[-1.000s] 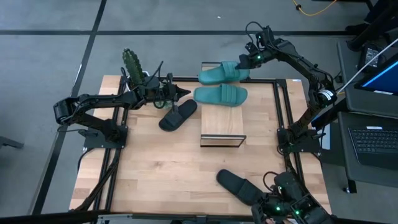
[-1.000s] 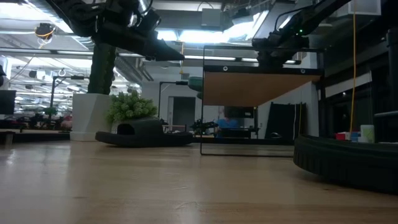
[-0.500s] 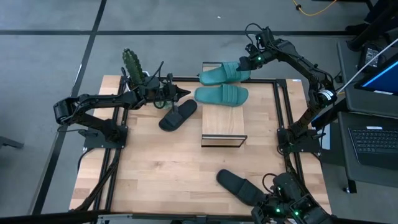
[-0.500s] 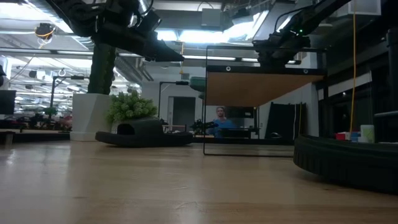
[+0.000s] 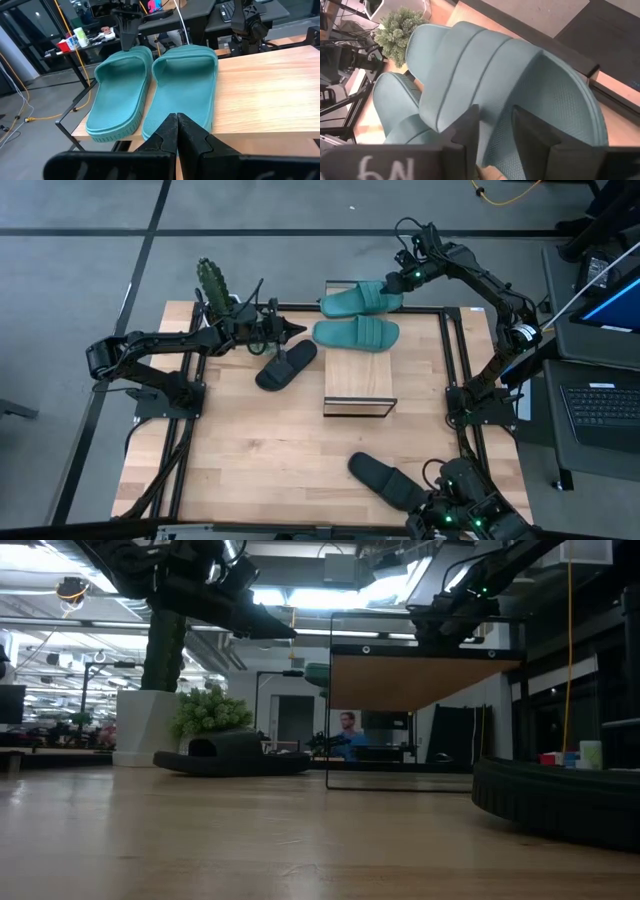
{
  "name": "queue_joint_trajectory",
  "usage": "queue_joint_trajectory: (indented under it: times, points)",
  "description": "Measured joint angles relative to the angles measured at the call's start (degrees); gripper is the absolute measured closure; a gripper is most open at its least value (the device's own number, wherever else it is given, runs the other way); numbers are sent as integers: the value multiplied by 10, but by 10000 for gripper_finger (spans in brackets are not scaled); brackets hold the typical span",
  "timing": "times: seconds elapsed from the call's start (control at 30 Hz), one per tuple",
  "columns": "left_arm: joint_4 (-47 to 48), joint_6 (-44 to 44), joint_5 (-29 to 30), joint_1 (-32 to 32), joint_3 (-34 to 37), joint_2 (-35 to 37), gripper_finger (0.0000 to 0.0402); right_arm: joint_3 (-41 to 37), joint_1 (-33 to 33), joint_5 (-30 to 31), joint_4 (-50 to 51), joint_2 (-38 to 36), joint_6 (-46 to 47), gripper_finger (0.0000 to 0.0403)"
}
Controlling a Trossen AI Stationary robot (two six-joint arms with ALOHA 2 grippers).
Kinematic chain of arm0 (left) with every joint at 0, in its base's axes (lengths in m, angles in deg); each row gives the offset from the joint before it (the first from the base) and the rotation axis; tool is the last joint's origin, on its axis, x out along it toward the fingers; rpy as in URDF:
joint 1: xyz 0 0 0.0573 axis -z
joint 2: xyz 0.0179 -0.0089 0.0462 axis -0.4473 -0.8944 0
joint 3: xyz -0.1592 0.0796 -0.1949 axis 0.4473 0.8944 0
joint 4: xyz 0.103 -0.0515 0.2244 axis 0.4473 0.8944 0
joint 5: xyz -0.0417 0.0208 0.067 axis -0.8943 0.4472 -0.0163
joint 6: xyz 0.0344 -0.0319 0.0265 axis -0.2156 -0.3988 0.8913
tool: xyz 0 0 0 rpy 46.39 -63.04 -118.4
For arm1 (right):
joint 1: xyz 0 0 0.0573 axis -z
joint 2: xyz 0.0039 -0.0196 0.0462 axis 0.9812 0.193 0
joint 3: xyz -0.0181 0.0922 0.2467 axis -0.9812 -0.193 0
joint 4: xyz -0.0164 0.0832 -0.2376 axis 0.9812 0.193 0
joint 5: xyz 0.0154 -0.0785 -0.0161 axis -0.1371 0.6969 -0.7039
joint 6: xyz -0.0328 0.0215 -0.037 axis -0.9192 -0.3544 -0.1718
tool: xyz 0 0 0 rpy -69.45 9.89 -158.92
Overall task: Pick and place slides into the shelf
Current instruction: Adjust the green slides on the shelf
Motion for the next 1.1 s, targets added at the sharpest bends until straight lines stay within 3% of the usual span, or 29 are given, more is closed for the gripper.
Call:
queue_joint_trajectory:
  times: [0.2,0.67,1.1]
  points:
    - [0,0,0,6,0,0,401,0,3,-3,2,0,-3,264]
    - [0,0,0,6,0,0,401,7,27,-6,41,-4,-27,262]
    - [0,-10,0,6,0,0,401,96,16,-6,78,-5,-69,262]
